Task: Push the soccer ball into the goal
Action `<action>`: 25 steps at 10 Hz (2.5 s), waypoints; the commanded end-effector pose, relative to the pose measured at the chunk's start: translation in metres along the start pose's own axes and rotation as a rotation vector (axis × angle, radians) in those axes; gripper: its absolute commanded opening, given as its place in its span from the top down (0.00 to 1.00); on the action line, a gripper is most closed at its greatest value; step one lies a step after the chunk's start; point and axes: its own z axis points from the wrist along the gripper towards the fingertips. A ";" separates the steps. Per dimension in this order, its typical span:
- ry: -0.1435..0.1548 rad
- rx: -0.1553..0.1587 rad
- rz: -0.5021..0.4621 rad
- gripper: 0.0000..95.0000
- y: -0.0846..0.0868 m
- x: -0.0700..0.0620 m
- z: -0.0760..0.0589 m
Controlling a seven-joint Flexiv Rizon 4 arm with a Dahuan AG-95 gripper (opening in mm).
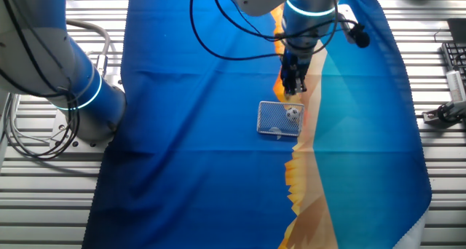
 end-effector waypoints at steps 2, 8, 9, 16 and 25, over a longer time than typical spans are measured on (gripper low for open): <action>-0.002 -0.100 0.028 1.00 0.003 0.004 -0.015; -0.008 -0.174 0.051 1.00 0.009 0.008 -0.029; -0.011 -0.185 0.050 1.00 0.010 0.009 -0.030; -0.009 -0.184 0.055 1.00 0.018 0.024 -0.036; 0.009 -0.171 0.044 1.00 0.025 0.053 -0.079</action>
